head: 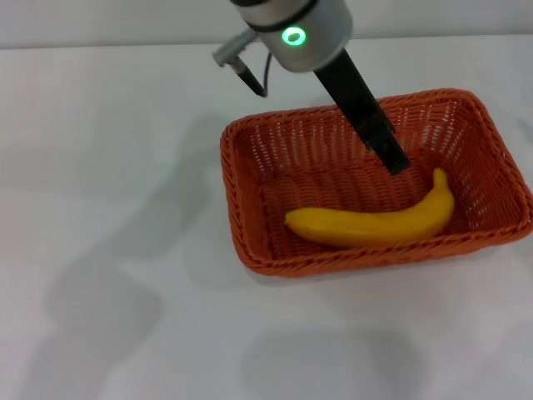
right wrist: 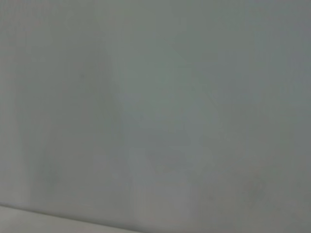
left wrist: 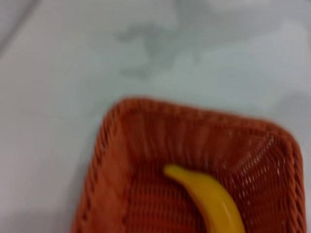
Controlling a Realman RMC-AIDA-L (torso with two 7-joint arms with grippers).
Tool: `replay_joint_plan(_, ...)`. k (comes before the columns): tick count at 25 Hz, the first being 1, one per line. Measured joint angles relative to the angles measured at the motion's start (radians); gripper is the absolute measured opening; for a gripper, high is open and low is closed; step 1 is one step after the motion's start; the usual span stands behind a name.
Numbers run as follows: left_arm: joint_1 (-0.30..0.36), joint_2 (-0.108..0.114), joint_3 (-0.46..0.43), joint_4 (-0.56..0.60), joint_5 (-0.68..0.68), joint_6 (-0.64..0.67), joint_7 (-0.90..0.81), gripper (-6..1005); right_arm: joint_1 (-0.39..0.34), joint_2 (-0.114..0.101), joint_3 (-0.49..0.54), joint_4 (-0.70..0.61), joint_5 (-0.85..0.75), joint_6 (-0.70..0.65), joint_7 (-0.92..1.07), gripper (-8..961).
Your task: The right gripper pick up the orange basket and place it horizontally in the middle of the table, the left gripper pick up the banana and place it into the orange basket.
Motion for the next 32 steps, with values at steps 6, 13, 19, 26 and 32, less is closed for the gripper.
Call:
replay_joint_plan(6,0.238,0.001,-0.099,-0.294,-0.016,0.009,0.066,884,-0.006,0.004,0.029,0.016,0.013,-0.027,-0.067,830)
replay_joint_plan(13,0.651,0.001,-0.201,-0.523,-0.216,0.166,0.293,884,-0.021,0.004,0.034,0.139,0.124,-0.075,-0.221,830)
replay_joint_plan(19,0.933,-0.004,-0.272,-0.505,-0.510,0.334,0.605,884,-0.032,0.006,0.034,0.300,0.262,-0.131,-0.447,829)
replay_joint_plan(26,1.123,-0.005,-0.369,-0.315,-0.934,0.353,1.041,884,-0.073,0.006,0.036,0.673,0.689,-0.047,-0.974,805)
replay_joint_plan(32,1.182,-0.007,-0.500,-0.021,-1.240,0.200,1.400,884,-0.094,0.004,0.036,0.847,0.765,-0.027,-1.134,769)
